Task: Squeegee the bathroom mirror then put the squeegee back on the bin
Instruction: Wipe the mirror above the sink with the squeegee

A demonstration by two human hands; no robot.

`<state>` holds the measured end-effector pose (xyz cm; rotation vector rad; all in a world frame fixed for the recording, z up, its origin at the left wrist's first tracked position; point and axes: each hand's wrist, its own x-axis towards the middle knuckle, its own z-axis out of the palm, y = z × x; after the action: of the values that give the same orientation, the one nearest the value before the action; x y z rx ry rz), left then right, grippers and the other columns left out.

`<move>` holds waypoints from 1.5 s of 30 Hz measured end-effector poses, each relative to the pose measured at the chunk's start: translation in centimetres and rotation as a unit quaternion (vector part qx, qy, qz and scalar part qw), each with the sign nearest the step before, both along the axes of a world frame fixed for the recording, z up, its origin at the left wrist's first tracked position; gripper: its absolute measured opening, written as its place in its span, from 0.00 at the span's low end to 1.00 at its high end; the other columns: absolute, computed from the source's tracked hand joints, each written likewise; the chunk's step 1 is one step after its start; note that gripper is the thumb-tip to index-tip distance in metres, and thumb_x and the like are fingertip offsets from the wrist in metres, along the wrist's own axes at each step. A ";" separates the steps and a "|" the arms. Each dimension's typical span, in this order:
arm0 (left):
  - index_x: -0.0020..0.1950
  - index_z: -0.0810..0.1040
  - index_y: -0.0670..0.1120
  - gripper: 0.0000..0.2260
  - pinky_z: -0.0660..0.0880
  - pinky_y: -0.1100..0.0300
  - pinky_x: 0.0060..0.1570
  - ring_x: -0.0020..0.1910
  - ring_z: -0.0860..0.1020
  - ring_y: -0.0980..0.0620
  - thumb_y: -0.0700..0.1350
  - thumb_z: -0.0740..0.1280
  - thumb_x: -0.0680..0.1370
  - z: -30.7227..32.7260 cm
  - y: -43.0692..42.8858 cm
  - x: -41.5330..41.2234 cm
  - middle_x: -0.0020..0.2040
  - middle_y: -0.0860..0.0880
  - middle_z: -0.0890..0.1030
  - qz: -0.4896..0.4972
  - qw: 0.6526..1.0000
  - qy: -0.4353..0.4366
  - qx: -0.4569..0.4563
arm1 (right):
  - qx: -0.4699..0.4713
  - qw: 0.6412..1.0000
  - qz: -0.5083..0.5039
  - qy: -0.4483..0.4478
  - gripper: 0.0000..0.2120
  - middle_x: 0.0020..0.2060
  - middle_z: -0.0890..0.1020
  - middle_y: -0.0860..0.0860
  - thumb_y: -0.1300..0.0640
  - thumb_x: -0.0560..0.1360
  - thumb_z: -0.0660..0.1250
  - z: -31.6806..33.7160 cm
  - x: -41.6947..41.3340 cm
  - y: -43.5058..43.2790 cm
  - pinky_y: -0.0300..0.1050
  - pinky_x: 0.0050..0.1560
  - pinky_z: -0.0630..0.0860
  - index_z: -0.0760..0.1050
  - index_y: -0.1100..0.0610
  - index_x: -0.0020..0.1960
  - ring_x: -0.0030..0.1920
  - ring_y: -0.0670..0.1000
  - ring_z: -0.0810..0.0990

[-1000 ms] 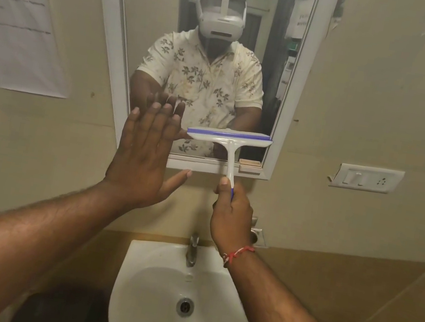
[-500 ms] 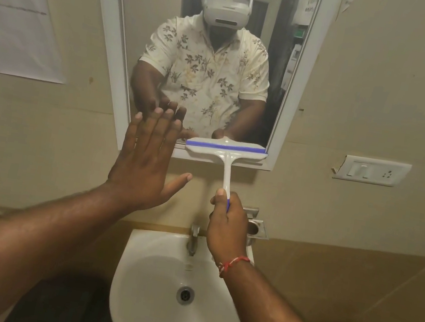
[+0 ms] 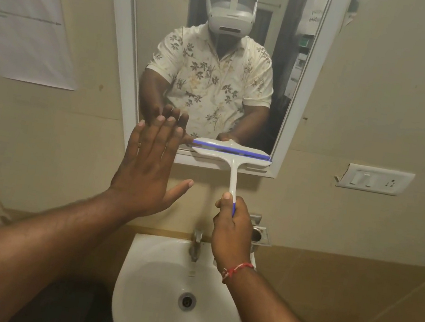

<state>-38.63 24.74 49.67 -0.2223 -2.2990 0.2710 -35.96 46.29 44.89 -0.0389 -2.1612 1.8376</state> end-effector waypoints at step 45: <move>0.94 0.45 0.44 0.47 0.55 0.30 0.90 0.95 0.46 0.39 0.75 0.52 0.87 28.4 -8.9 3.3 0.95 0.40 0.45 0.018 0.978 0.205 -0.017 | -0.010 0.984 0.047 0.174 0.18 0.38 0.76 0.45 0.45 0.90 0.56 36.1 0.7 -10.9 0.27 0.25 0.69 0.79 0.55 0.63 0.34 0.42 0.73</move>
<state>-35.32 15.84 78.08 -0.1274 -1.8911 0.3415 -35.28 35.44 80.98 0.3591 -1.9299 1.7600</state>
